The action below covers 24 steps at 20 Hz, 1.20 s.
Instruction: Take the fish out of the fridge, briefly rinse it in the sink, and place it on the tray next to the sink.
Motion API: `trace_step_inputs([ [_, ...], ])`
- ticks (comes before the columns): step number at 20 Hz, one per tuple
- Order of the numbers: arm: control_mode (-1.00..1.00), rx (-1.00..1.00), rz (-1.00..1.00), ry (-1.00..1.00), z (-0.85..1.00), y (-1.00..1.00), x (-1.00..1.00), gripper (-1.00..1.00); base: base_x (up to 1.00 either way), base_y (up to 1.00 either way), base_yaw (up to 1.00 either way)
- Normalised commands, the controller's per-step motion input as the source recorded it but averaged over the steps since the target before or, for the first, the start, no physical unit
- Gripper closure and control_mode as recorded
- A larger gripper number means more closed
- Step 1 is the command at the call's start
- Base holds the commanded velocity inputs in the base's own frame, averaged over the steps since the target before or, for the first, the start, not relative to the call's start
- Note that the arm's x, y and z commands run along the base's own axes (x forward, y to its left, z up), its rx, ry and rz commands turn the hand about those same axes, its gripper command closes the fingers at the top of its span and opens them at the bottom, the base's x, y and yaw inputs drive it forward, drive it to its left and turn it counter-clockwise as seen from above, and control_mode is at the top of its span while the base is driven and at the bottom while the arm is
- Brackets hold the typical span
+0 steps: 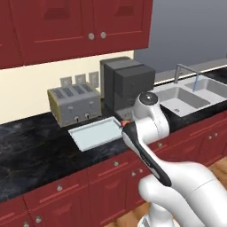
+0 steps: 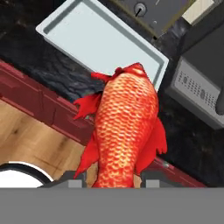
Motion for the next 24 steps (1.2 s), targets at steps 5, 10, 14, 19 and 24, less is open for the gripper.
trace_step_inputs([
  [5,1.0,0.0,0.0,0.0,0.0,0.0,0.0,1.0,0.7,0.98,-0.15],
  [10,-1.0,0.02,-0.05,0.02,-0.05,-0.06,0.61,1.0,0.19,0.08,-0.03],
  [14,-1.0,0.17,-0.01,0.09,-0.44,-0.05,0.19,1.0,0.0,0.0,0.0],
  [19,-1.0,0.19,0.0,0.12,-0.82,-0.02,-0.01,1.0,0.0,0.0,0.0],
  [24,-1.0,0.02,-0.01,0.02,-0.67,0.0,0.0,1.0,0.0,0.0,0.0],
])
